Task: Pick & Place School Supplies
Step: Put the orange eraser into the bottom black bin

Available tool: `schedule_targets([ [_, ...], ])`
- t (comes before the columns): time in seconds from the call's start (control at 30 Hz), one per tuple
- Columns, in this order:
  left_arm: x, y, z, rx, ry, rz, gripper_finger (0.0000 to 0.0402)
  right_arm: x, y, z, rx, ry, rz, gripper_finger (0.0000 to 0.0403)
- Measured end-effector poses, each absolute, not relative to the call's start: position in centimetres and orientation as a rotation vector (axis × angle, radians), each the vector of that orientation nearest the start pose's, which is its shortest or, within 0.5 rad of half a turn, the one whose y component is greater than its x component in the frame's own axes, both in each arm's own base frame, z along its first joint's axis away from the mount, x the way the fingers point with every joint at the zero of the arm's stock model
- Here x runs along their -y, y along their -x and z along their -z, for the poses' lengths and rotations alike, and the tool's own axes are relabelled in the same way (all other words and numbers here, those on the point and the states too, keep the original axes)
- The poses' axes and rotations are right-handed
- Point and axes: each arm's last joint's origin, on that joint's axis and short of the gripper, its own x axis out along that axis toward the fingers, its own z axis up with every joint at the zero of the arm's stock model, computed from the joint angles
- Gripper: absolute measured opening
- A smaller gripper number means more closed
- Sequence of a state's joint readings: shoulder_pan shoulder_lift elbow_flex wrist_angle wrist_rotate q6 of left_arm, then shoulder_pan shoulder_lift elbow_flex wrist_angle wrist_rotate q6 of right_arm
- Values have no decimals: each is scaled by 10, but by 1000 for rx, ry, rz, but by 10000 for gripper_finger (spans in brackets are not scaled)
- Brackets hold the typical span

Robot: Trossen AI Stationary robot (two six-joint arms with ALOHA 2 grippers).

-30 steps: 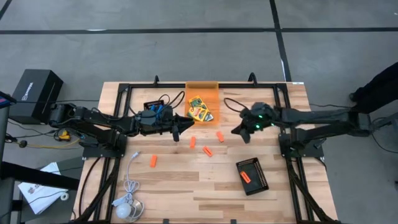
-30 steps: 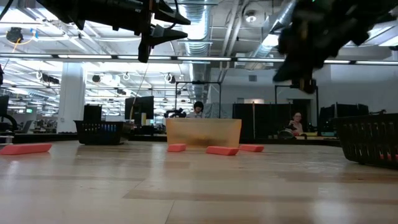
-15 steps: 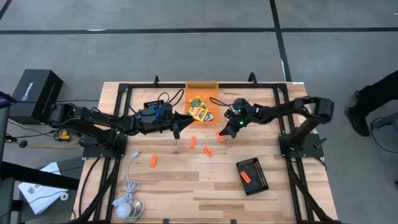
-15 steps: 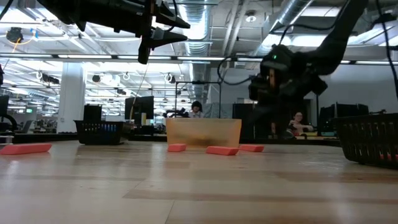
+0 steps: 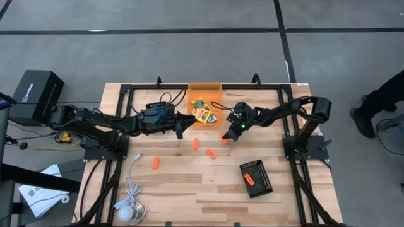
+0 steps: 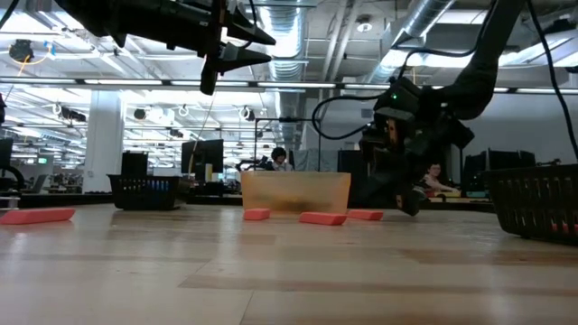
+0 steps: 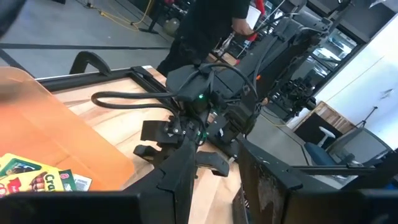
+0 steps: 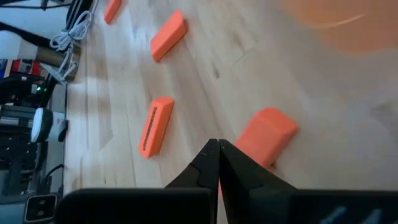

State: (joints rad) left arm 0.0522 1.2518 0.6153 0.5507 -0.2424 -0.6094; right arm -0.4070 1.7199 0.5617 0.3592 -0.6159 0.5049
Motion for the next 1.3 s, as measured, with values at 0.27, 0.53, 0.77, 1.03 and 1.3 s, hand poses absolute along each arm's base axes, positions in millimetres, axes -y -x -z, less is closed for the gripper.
schedule_targets([
  [0.27, -23, -264, -248, 7, 597, -317, 117, 103, -253, -95, -783, -871, 51, 0],
  [0.53, -23, -264, -248, 5, 598, -315, 117, 102, -251, -93, -802, -868, 49, 0],
  [0.77, -23, -264, -248, 3, 598, -315, 117, 98, -252, -93, -810, -873, 18, 0],
  [1.03, -23, -264, -248, 2, 597, -315, 117, 88, -254, -91, -851, -871, -4, 0],
  [1.3, -22, -265, -247, -10, 598, -298, 117, 88, -253, -90, -864, -868, 19, 0],
])
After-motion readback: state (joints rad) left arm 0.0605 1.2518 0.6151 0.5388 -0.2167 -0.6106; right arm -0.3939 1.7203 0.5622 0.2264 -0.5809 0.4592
